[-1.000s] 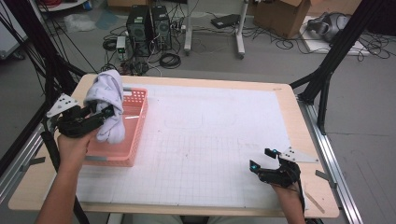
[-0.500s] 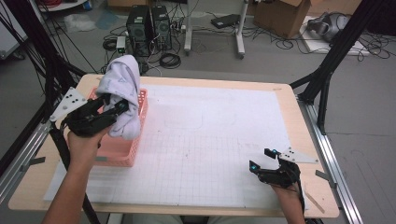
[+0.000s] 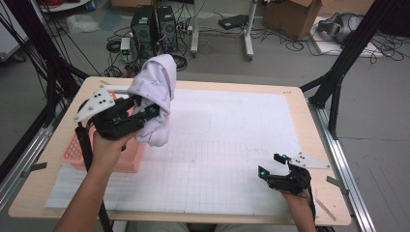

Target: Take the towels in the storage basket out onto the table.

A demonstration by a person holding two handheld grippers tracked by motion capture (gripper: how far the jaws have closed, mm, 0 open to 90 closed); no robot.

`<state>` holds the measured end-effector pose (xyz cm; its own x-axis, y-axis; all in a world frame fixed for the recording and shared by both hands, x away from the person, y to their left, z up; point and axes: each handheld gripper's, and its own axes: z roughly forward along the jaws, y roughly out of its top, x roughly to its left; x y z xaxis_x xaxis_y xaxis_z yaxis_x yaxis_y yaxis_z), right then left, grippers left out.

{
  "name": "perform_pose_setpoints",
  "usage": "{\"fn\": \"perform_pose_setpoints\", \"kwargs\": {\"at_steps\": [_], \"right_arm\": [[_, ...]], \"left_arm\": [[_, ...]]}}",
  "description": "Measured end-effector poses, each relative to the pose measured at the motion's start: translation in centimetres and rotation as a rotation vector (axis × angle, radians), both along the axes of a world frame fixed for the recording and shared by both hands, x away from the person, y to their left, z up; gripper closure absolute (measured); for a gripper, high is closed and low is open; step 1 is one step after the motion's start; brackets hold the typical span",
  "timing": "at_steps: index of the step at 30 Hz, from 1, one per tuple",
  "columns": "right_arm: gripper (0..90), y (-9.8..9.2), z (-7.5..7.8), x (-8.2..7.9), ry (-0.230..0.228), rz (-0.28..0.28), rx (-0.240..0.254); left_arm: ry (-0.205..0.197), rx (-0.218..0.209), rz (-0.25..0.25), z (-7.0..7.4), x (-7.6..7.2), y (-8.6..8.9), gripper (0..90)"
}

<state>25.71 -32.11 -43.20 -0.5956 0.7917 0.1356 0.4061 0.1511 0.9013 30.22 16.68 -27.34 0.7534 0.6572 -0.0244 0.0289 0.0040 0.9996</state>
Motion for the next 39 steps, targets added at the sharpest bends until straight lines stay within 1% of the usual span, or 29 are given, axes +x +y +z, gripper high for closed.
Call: {"fn": "perform_pose_setpoints", "kwargs": {"at_steps": [3, 4, 5, 8, 9, 10, 14, 17, 18, 19, 20, 21, 22, 23, 26, 29, 31, 35, 37, 38, 39], "right_arm": [[14.9, -0.1, 0.0, 0.0, -0.005, 0.0, -0.001], [14.9, -0.1, 0.0, 0.0, -0.003, -0.002, 0.0], [14.9, -0.1, 0.0, 0.0, -0.002, -0.001, 0.0], [14.9, -0.1, 0.0, 0.0, 0.001, -0.003, 0.003], [14.9, -0.1, 0.0, 0.0, -0.003, -0.002, 0.001], [14.9, -0.1, 0.0, 0.0, -0.003, -0.002, 0.001], [14.9, -0.2, 0.1, -0.1, -0.005, -0.004, 0.004], [14.9, -0.2, 0.1, 0.0, -0.006, -0.005, 0.006], [14.9, -0.2, 0.1, 0.0, -0.005, -0.004, 0.006], [14.9, -0.3, 0.1, 0.0, -0.01, -0.004, 0.005], [14.9, -0.3, 0.1, 0.0, -0.01, -0.004, 0.005], [14.9, -0.3, 0.1, 0.0, -0.011, -0.005, 0.007], [14.9, -0.3, 0.1, 0.0, -0.014, -0.006, 0.005], [14.9, -0.3, 0.1, 0.0, -0.014, -0.006, 0.005], [14.9, -0.3, 0.1, 0.0, -0.013, -0.006, 0.002], [14.9, -0.4, 0.1, 0.0, -0.006, -0.01, 0.005], [14.9, -0.4, 0.1, 0.0, -0.005, -0.01, 0.004], [14.9, -0.5, 0.0, 0.0, -0.006, -0.01, -0.002], [15.0, -0.4, 0.0, 0.1, -0.002, -0.006, -0.004], [15.0, -0.4, 0.0, 0.1, -0.002, -0.006, -0.004], [14.9, -0.3, 0.0, 0.1, 0.002, -0.004, -0.008]], "left_arm": [[0.004, 0.005, -0.046, -0.5, 0.3, -1.1, 56.6], [0.002, 0.01, -0.076, -0.8, 0.5, -1.8, 56.6], [0.002, 0.01, -0.076, -0.8, 0.5, -1.8, 56.6], [0.003, 0.01, -0.119, -1.3, 0.8, -2.8, 56.6], [0.004, 0.011, -0.139, -1.6, 0.9, -3.5, 56.5], [0.004, 0.011, -0.139, -1.6, 0.9, -3.5, 56.4], [0.012, 0.033, -0.182, -2.3, 1.2, -4.9, 56.2], [0.02, 0.038, -0.205, -3.0, 1.5, -5.9, 55.9], [0.024, 0.037, -0.214, -3.2, 1.6, -6.2, 55.7], [0.038, 0.045, -0.222, -3.6, 1.8, -6.9, 55.5], [0.038, 0.045, -0.222, -3.6, 1.8, -6.9, 55.2], [0.057, 0.06, -0.232, -4.3, 2.2, -7.8, 55.1], [0.057, 0.06, -0.232, -4.3, 2.2, -7.8, 55.1], [0.068, 0.067, -0.239, -4.6, 2.3, -8.2, 55.1], [0.089, 0.069, -0.254, -5.6, 2.7, -9.3, 54.6], [0.109, 0.09, -0.267, -6.6, 3.0, -10.4, 53.7], [0.13, 0.094, -0.275, -7.2, 3.2, -11.0, 53.4], [0.168, 0.111, -0.263, -8.9, 3.9, -12.3, 52.7], [0.183, 0.109, -0.256, -9.7, 4.2, -12.9, 52.5], [0.193, 0.116, -0.258, -10.0, 4.5, -13.2, 52.5], [0.211, 0.133, -0.25, -10.7, 4.8, -13.8, 52.1]]}}
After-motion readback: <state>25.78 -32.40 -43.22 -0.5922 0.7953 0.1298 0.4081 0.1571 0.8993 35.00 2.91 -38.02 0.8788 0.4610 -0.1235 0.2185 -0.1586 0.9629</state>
